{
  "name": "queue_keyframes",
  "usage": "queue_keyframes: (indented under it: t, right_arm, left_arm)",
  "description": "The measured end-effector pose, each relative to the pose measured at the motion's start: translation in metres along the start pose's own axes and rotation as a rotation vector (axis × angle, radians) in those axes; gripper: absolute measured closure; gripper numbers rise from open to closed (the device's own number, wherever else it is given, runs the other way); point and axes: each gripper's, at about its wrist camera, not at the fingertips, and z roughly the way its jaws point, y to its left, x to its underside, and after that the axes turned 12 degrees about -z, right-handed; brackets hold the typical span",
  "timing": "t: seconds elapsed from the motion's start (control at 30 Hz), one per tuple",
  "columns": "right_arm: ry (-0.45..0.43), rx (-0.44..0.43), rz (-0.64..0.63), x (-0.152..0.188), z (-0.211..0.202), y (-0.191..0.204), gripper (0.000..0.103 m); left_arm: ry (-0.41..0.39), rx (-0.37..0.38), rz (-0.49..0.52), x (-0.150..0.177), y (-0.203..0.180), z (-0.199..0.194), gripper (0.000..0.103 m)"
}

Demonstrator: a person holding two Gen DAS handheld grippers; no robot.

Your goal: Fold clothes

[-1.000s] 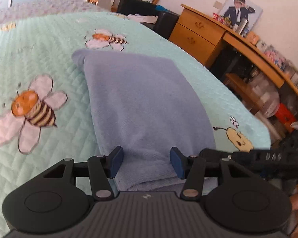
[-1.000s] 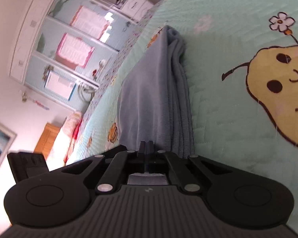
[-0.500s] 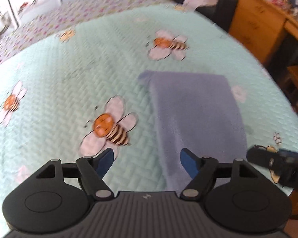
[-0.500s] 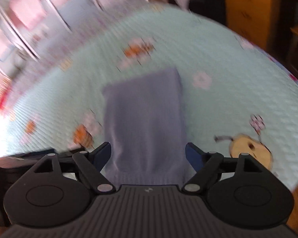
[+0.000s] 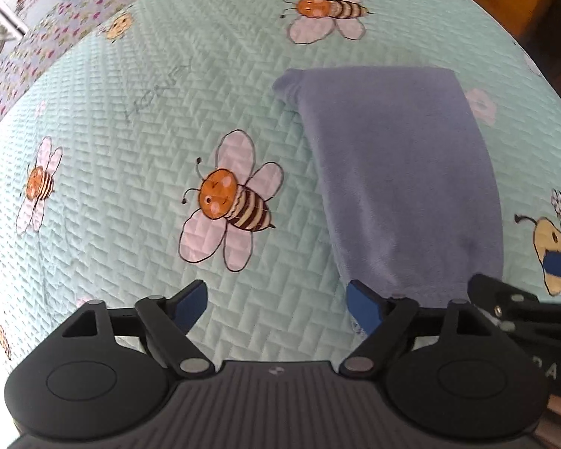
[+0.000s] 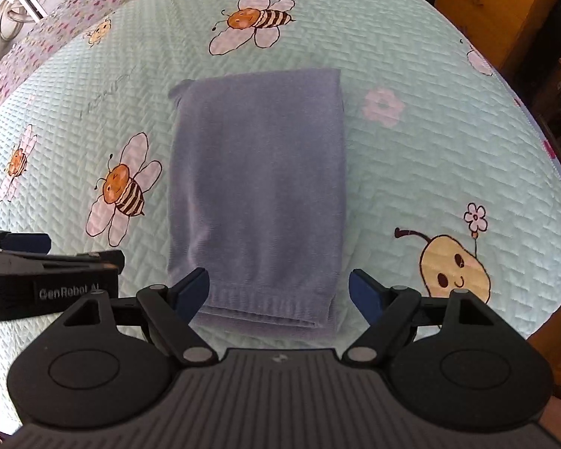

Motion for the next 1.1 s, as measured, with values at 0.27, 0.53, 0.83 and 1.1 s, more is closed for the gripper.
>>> queue_keyframes:
  t: [0.27, 0.53, 0.83, 1.1]
  right_arm:
    - [-0.012, 0.005, 0.009, 0.002, -0.002, -0.004, 0.022]
    - [-0.018, 0.020, -0.009, 0.006, -0.007, 0.007, 0.022]
    - [-0.040, 0.054, -0.030, 0.009, -0.021, 0.020, 0.022]
    - [-0.167, 0.042, -0.079, 0.011, -0.040, 0.057, 0.022]
  left_arm:
    - [-0.029, 0.008, -0.019, 0.006, 0.001, -0.005, 0.017]
    - [-0.061, 0.017, -0.038, 0.011, 0.004, -0.010, 0.017]
    - [-0.192, 0.006, -0.074, 0.023, 0.022, -0.029, 0.017]
    - [-0.571, -0.084, -0.206, 0.064, 0.080, -0.084, 0.018]
